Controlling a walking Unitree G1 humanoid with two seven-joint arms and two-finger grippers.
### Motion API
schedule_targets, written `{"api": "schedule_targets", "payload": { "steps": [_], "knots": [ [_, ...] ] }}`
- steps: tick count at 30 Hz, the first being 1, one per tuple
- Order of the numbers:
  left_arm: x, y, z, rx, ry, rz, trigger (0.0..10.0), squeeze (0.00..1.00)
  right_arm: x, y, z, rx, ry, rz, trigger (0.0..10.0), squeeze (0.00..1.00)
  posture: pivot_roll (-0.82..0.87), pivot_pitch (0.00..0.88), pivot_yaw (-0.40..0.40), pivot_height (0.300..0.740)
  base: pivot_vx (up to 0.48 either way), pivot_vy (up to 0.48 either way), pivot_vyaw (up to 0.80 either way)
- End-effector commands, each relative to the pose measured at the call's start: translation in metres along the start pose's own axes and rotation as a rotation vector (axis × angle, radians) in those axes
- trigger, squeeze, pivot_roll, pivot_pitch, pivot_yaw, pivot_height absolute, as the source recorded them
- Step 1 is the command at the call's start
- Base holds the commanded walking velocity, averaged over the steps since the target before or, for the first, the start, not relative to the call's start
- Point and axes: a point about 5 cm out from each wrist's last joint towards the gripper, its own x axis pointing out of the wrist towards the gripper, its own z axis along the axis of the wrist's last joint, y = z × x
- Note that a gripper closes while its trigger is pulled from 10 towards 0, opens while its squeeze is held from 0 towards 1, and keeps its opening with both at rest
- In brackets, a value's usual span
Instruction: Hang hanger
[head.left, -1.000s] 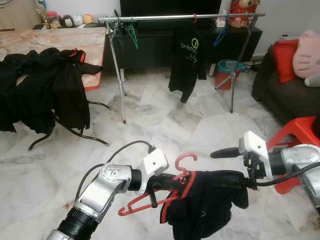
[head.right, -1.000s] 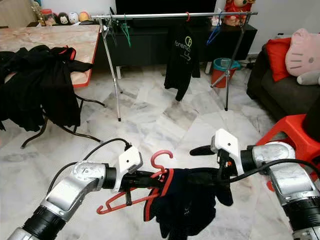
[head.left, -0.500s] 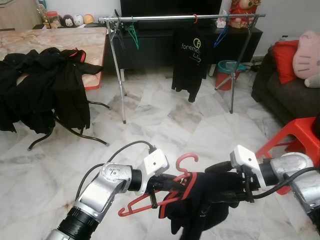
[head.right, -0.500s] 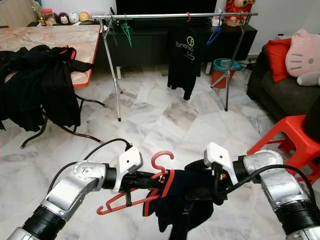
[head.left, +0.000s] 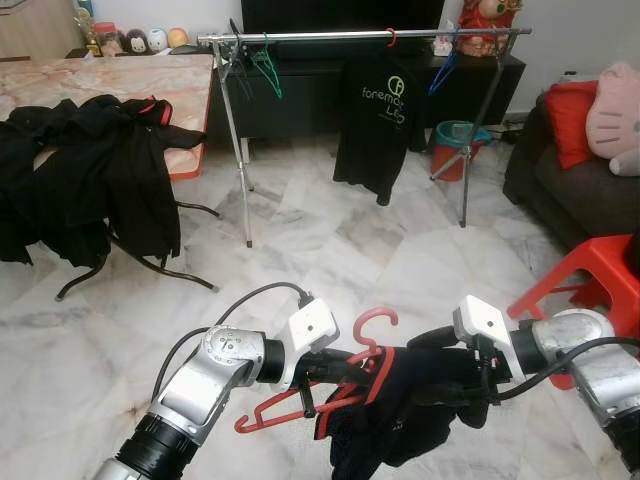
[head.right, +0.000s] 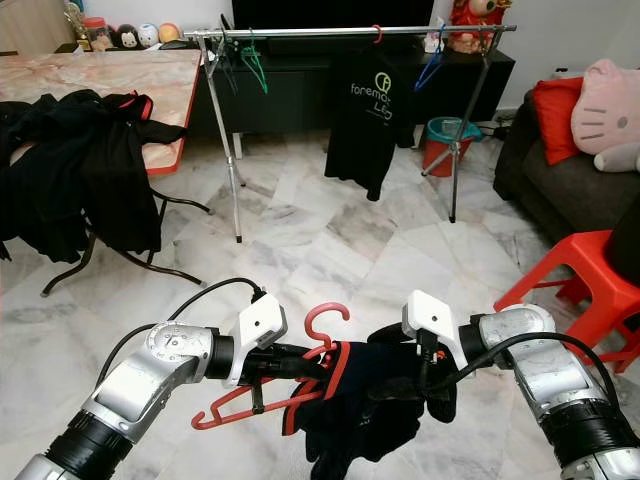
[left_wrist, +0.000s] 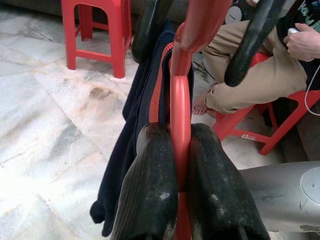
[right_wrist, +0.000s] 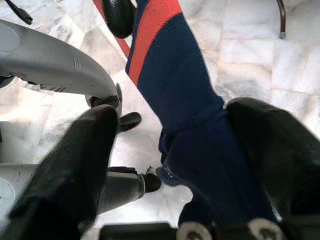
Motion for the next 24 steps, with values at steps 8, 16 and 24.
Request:
{"api": "schedule_targets", "payload": {
  "steps": [8,16,24],
  "knots": [
    [0.0026,0.0014,0.0159,0.048,-0.047,-0.008,10.0,0.0,0.0047,-0.0025,-0.0027,-0.014,0.034,-0.002,0.0,0.0,-0.17,0.0,-0.062,0.732,0.0,0.0,0.0],
    [0.0029,0.0014,0.0162,0.048,-0.046,-0.008,10.0,0.0,0.0069,-0.0027,-0.0056,-0.011,0.037,-0.004,0.0,0.0,-0.16,0.0,-0.061,0.732,0.0,0.0,0.0],
    [0.0036,0.0016,0.0174,0.049,-0.048,-0.008,10.0,0.0,0.0107,-0.0014,-0.0053,-0.007,0.023,0.003,0.0,0.0,-0.16,0.0,-0.059,0.732,0.0,0.0,0.0]
  ]
}}
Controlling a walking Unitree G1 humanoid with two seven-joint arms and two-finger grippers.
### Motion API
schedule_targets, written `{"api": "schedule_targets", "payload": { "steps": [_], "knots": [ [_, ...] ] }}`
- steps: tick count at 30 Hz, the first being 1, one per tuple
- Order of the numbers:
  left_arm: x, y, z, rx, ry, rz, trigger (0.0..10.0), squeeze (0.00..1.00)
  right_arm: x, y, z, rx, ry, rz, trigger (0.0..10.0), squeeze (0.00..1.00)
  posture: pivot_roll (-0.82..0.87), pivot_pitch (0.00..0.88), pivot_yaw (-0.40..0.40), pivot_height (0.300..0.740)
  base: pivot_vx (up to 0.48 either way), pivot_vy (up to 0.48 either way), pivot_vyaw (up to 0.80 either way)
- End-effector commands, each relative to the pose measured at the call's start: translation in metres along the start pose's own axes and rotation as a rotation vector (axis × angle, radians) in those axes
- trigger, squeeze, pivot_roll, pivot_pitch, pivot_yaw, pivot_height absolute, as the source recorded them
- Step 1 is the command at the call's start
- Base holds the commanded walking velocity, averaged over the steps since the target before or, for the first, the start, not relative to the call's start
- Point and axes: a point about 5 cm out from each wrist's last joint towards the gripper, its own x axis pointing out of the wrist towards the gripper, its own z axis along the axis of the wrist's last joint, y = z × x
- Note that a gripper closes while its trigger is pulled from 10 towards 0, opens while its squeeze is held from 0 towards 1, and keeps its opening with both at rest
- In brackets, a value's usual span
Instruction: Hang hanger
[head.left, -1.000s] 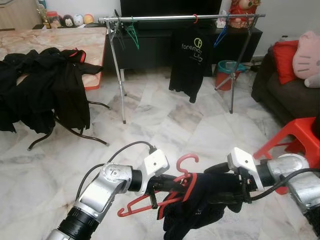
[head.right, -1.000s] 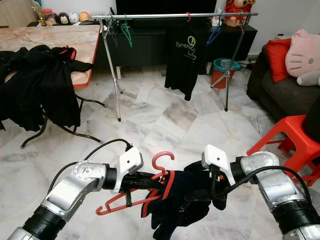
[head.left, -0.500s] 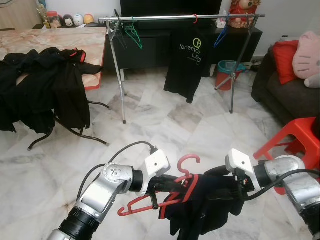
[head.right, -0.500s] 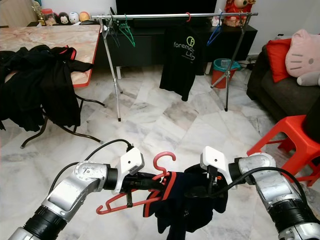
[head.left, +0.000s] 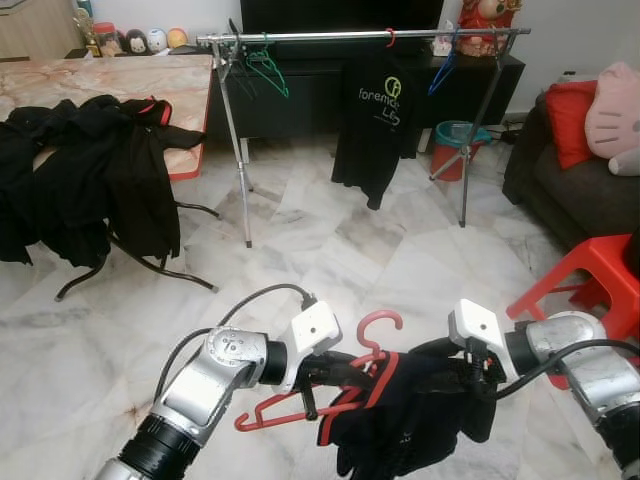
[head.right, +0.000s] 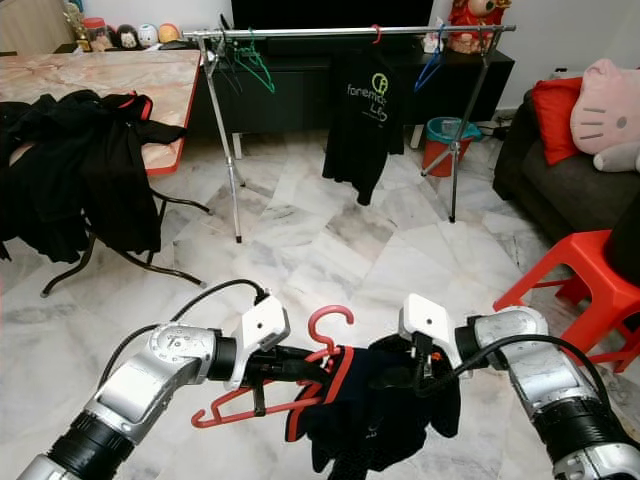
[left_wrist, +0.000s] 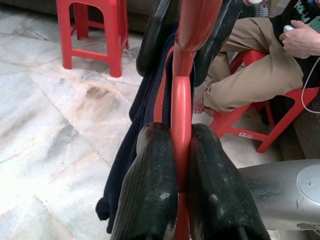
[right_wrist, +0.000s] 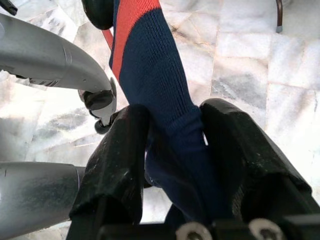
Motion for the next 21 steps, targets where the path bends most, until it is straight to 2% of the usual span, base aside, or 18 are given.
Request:
{"api": "schedule_targets", "payload": {
  "steps": [1,21],
  "knots": [
    [0.0012,0.0033,0.0177,0.047,-0.053,0.001,10.0,0.0,0.0039,0.0017,-0.0004,-0.001,0.0,0.017,0.0,0.0,-0.16,0.0,-0.059,0.732,0.0,0.0,0.0],
    [0.0026,0.0032,0.0208,0.049,-0.063,-0.004,10.0,0.0,0.0095,0.0033,0.0002,0.008,-0.015,0.032,0.0,0.0,-0.16,0.0,-0.065,0.732,0.0,0.0,0.0]
  ]
}}
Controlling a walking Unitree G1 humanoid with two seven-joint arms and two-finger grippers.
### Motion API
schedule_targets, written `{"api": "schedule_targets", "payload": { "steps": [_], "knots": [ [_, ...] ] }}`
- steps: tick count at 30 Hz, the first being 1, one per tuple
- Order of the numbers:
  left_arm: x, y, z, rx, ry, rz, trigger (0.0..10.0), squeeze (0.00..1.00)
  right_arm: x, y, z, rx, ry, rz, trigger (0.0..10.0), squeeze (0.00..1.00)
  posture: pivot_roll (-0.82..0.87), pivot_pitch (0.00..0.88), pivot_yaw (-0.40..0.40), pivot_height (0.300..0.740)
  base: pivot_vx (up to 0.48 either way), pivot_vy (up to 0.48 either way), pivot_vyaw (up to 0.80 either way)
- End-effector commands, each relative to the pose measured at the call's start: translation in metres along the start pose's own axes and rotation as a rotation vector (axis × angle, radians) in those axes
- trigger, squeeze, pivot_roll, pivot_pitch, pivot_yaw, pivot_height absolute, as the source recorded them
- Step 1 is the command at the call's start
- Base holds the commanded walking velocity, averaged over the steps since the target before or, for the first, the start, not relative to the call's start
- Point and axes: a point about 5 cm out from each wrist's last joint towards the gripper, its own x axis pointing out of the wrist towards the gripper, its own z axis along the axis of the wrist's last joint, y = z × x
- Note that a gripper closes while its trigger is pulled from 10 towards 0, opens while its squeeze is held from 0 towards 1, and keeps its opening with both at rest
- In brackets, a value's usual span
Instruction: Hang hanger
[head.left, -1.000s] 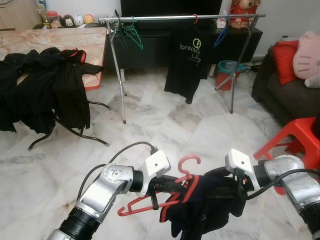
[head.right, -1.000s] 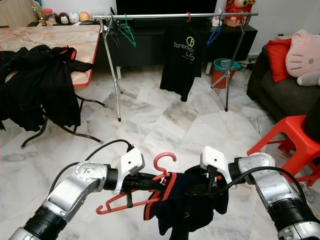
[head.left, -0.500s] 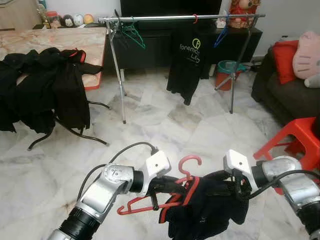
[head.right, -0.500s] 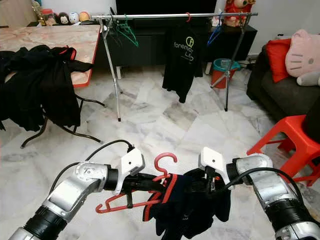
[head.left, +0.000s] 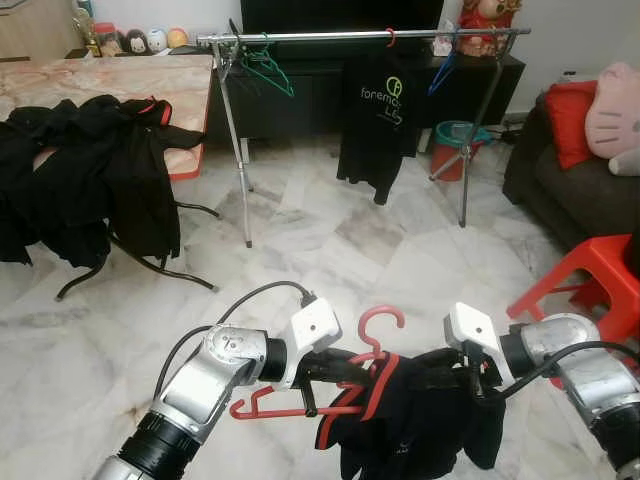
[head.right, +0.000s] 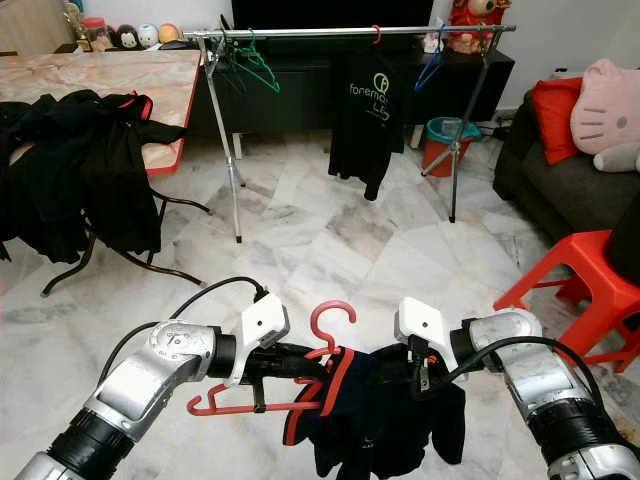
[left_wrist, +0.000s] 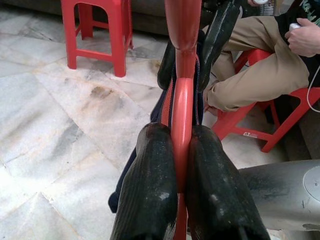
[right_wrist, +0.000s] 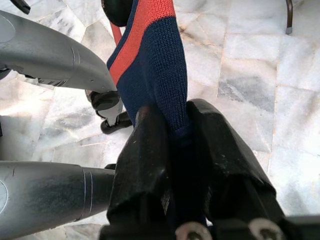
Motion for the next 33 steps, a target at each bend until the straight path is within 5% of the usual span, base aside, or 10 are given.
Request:
{"api": "schedule_targets", "payload": {
  "steps": [1,12,13,15,25,33],
  "knots": [
    [0.003,0.001,0.019,0.04,-0.067,-0.014,10.0,0.0,0.005,0.001,0.0,0.008,-0.012,0.004,0.0,0.0,-0.16,0.0,-0.065,0.732,0.0,0.0,0.0],
    [0.004,0.0,0.019,0.031,-0.068,-0.024,10.0,0.04,0.007,0.002,0.0,0.007,-0.013,0.007,0.0,0.0,-0.16,0.0,-0.064,0.732,0.0,0.0,0.0],
    [0.004,0.0,0.019,0.027,-0.07,-0.027,10.0,0.91,0.007,0.002,0.0,0.006,-0.012,0.007,0.0,0.0,-0.16,0.0,-0.064,0.732,0.0,0.0,0.0],
    [0.004,0.0,0.018,0.02,-0.073,-0.03,10.0,1.0,0.007,0.002,0.0,0.006,-0.011,0.007,0.0,0.0,-0.16,0.0,-0.065,0.732,0.0,0.0,0.0],
    [0.006,-0.001,0.019,0.021,-0.073,-0.032,10.0,1.0,0.008,0.002,0.0,0.005,-0.009,0.008,0.0,0.0,-0.16,0.0,-0.066,0.732,0.0,0.0,0.0],
    [-0.006,0.014,0.015,0.037,-0.036,0.057,10.0,1.0,0.002,0.0,-0.007,0.002,0.051,-0.029,0.0,0.0,-0.16,0.0,-0.068,0.732,0.0,0.0,0.0]
  ]
}}
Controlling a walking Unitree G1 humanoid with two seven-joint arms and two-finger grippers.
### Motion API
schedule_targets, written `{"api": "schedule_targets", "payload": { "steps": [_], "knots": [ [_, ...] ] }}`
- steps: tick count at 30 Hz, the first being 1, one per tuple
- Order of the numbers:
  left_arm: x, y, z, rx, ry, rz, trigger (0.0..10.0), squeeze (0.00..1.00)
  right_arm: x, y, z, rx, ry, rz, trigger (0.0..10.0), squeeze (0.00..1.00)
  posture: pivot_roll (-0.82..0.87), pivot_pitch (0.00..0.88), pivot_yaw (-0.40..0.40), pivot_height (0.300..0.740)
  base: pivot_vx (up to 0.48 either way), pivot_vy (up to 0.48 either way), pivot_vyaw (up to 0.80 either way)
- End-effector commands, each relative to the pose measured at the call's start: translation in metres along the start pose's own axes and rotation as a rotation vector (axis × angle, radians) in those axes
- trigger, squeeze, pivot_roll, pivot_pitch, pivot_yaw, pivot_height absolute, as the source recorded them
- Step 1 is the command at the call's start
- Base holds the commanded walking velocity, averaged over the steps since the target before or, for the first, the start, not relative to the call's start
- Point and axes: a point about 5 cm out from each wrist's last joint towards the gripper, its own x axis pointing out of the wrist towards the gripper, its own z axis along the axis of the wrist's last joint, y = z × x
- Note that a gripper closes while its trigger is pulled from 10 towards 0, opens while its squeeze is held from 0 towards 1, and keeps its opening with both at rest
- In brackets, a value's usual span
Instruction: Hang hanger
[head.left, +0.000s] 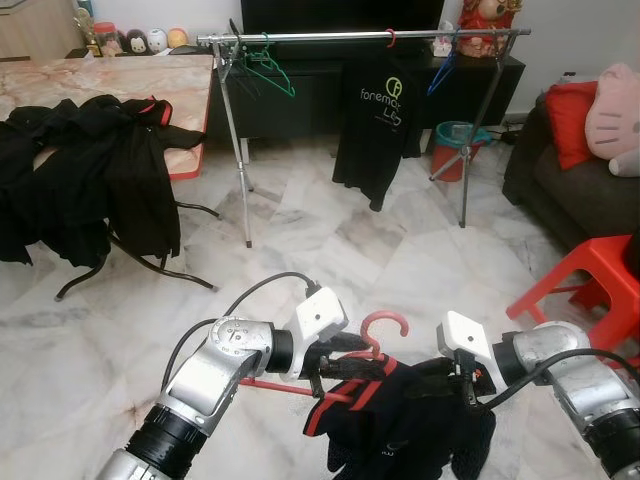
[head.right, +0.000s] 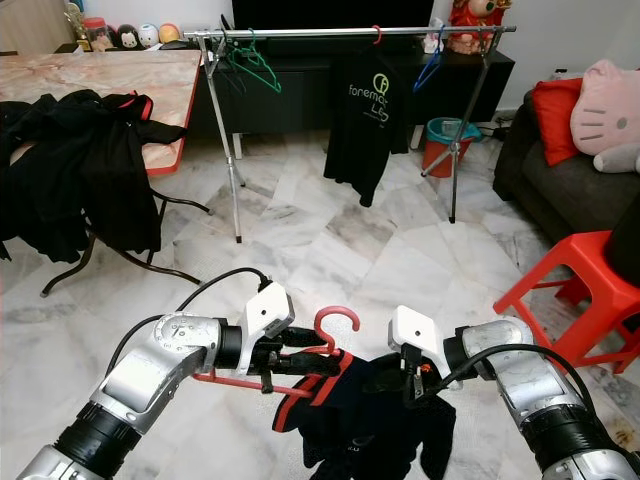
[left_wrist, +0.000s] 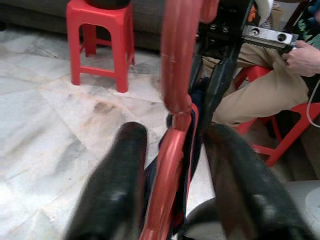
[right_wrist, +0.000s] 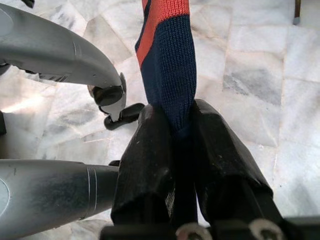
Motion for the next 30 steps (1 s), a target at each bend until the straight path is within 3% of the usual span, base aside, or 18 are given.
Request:
{"api": "schedule_targets", "payload": {
  "steps": [1,4,11,14,17,19,20,21,22,23,25,26,29,30],
  "knots": [
    [-0.011,0.012,0.003,0.025,0.014,0.064,10.0,1.0,-0.006,-0.003,-0.002,-0.012,0.029,-0.031,0.0,0.0,-0.16,0.0,-0.067,0.732,0.0,0.0,0.0],
    [-0.017,0.017,0.002,0.029,0.019,0.094,10.0,1.0,-0.006,-0.002,-0.006,-0.005,0.046,-0.031,0.0,0.0,-0.16,0.0,-0.067,0.732,0.0,0.0,0.0],
    [-0.046,0.04,-0.003,0.017,0.023,0.293,10.0,1.0,-0.009,-0.003,-0.016,0.006,0.097,-0.054,0.0,0.0,-0.16,0.0,-0.067,0.732,0.0,0.0,0.0],
    [-0.07,0.057,-0.009,0.001,0.017,0.479,10.0,1.0,-0.014,-0.007,-0.016,0.014,0.087,-0.104,0.0,0.0,-0.16,0.0,-0.067,0.732,0.0,0.0,0.0],
    [-0.075,0.061,-0.01,0.002,0.009,0.526,10.0,1.0,-0.015,-0.009,-0.016,0.015,0.081,-0.119,0.0,0.0,-0.16,0.0,-0.067,0.732,0.0,0.0,0.0],
    [-0.09,0.073,-0.016,-0.02,0.006,0.694,10.0,1.0,-0.016,-0.013,-0.016,0.026,0.061,-0.176,0.0,0.0,-0.15,0.0,-0.072,0.732,0.0,0.0,0.0],
    [-0.1,0.079,-0.02,-0.027,0.001,0.799,10.0,0.86,-0.016,-0.017,-0.018,0.049,0.045,-0.233,0.0,0.0,-0.15,0.0,-0.072,0.732,0.0,0.0,0.0],
    [-0.115,0.086,-0.027,-0.066,-0.022,0.961,10.0,0.0,-0.016,-0.024,-0.022,0.094,0.026,-0.349,0.8,0.0,-0.15,0.0,-0.072,0.732,0.0,0.0,0.0],
    [-0.115,0.086,-0.027,-0.066,-0.022,0.961,10.0,0.0,-0.016,-0.024,-0.022,0.094,0.026,-0.349,0.8,0.0,-0.15,0.0,-0.072,0.732,0.0,0.0,0.0],
    [-0.129,0.09,-0.037,-0.132,-0.047,1.097,10.0,0.0,-0.017,-0.03,-0.028,0.154,0.006,-0.477,10.0,0.0,-0.15,0.0,-0.072,0.732,0.0,0.0,0.0],
    [-0.134,0.09,-0.042,-0.158,-0.053,1.143,10.0,0.0,-0.017,-0.032,-0.03,0.184,-0.004,-0.526,10.0,0.0,-0.15,0.0,-0.072,0.732,0.0,0.0,0.0],
    [-0.159,0.087,-0.068,-0.249,-0.026,1.332,10.0,0.0,-0.019,-0.038,-0.048,0.376,-0.058,-0.766,10.0,0.0,-0.15,0.0,-0.067,0.732,0.0,0.0,0.0],
    [-0.17,0.083,-0.083,-0.291,0.007,1.403,10.0,0.0,-0.02,-0.038,-0.064,0.505,-0.063,-0.908,10.0,0.0,-0.15,0.0,-0.066,0.732,0.0,0.0,0.0],
    [-0.175,0.08,-0.094,-0.313,0.032,1.438,10.0,0.0,-0.02,-0.037,-0.074,0.573,-0.072,-1.01,10.0,0.0,-0.15,0.0,-0.063,0.732,0.0,0.0,0.0]
  ]
}}
